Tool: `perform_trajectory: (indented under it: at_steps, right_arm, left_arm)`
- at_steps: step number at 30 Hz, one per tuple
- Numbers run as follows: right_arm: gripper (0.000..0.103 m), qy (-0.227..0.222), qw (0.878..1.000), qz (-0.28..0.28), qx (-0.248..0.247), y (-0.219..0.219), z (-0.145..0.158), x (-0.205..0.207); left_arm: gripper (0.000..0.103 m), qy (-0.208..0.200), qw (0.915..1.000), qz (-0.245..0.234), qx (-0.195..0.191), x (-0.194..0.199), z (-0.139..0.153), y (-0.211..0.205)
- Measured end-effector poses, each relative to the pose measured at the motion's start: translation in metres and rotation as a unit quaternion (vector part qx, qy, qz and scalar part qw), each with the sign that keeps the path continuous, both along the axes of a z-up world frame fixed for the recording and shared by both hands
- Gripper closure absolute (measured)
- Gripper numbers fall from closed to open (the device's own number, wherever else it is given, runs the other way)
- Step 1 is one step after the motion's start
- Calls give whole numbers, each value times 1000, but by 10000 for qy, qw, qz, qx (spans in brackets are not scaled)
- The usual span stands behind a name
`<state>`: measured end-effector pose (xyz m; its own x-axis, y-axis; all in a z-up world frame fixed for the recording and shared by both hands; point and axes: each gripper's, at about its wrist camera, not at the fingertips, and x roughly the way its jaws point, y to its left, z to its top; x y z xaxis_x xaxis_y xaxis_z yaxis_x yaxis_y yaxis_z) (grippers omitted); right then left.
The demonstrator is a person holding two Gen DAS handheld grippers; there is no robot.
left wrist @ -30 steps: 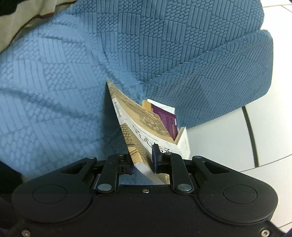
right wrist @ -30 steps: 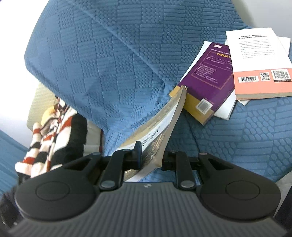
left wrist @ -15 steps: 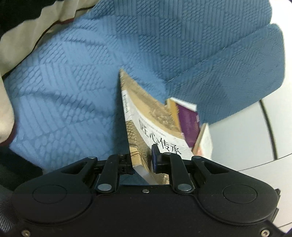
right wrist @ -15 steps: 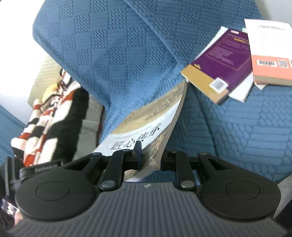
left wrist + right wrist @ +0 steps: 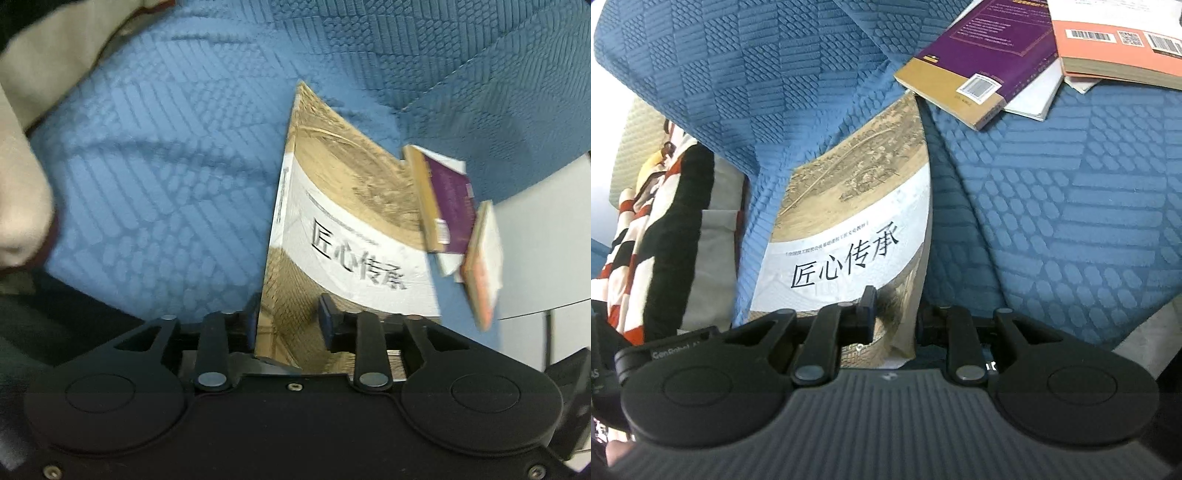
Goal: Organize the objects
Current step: 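Lower the tan book flat onto the seat and open both grippers, then move both open grippers toward the orange-and-white book's barcode edge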
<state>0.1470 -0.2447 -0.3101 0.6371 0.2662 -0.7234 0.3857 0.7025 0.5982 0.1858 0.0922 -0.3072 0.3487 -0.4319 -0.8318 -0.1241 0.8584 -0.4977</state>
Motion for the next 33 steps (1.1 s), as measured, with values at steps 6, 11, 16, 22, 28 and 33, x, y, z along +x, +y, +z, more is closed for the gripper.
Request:
perform_trajectory:
  at_steps: [6, 11, 16, 22, 28, 33]
  right_arm:
    - [73, 320, 9979, 237, -518, -2, 10, -2]
    - [73, 161, 9941, 470, -962, -6, 34, -11]
    - [73, -268, 9888, 610, -1334, -9, 77, -22]
    - [73, -869, 9795, 641, -1703, -14, 129, -49]
    - [73, -1072, 9754, 467, -1868, -26, 155, -87]
    - [73, -1163, 9743, 249, -1913, -36, 168, -119]
  left_arm:
    - [65, -259, 9987, -112, 432, -8, 20, 0]
    - [65, -639, 9967, -249, 439, -11, 54, -7]
    - [65, -1145, 9911, -445, 521, -22, 102, -18]
    - [65, -1775, 9805, -722, 431, -47, 154, -38]
    - [65, -2190, 9703, -939, 423, -76, 183, -61]
    - [65, -2357, 9655, -1061, 326, -98, 192, -78]
